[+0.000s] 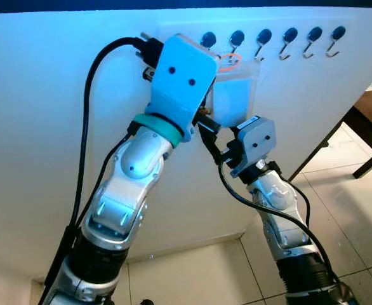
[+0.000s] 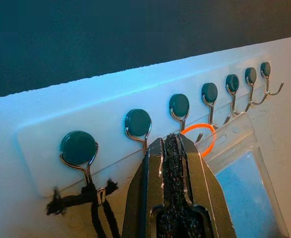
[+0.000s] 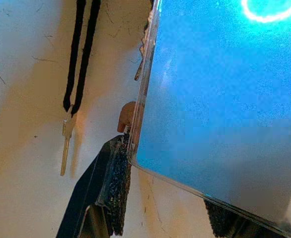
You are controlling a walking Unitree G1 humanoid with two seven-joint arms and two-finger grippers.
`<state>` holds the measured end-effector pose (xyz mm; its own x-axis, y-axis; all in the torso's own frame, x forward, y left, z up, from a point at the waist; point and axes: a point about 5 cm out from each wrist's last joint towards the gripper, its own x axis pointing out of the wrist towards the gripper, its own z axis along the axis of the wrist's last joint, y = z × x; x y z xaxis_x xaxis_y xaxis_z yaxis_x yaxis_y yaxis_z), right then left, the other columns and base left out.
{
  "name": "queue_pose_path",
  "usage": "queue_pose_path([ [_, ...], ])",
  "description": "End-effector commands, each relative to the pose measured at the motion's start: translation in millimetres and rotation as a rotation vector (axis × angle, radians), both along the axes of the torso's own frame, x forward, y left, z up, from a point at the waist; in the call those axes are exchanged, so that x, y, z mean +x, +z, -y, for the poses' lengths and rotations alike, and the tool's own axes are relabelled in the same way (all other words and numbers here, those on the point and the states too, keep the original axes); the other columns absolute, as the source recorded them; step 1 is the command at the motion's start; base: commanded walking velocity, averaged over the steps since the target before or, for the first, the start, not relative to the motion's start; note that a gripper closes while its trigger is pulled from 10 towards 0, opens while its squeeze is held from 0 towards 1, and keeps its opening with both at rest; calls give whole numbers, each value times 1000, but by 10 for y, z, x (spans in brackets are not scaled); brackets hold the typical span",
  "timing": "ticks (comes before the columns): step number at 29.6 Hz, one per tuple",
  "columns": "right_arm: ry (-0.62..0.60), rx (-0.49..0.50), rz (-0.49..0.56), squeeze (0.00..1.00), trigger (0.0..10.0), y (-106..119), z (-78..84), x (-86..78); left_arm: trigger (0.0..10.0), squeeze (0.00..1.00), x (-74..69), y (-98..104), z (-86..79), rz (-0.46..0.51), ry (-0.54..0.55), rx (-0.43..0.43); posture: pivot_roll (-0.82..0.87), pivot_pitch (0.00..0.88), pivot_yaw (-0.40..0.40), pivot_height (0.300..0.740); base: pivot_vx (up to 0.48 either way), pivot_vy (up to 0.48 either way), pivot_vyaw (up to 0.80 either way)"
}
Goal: Hang keys on a hook
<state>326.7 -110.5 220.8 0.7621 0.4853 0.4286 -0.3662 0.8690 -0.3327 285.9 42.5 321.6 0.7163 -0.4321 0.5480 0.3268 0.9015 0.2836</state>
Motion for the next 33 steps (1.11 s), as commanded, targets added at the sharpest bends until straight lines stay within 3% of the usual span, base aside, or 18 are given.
queue_pose_path([
  [1,-3,0,-8,0,10000,-36,6,1,10000,0,-51,-10,30,8,-10,12,-38,91,42,740,0,0,0],
  [17,-5,-5,-10,0,10000,-46,11,13,10000,0,-174,-35,69,1,-44,15,-36,89,41,740,0,0,0],
  [33,-12,-6,-24,0,10000,-95,-3,14,10000,0,32,-12,239,15,-23,43,-48,92,54,740,0,0,0],
])
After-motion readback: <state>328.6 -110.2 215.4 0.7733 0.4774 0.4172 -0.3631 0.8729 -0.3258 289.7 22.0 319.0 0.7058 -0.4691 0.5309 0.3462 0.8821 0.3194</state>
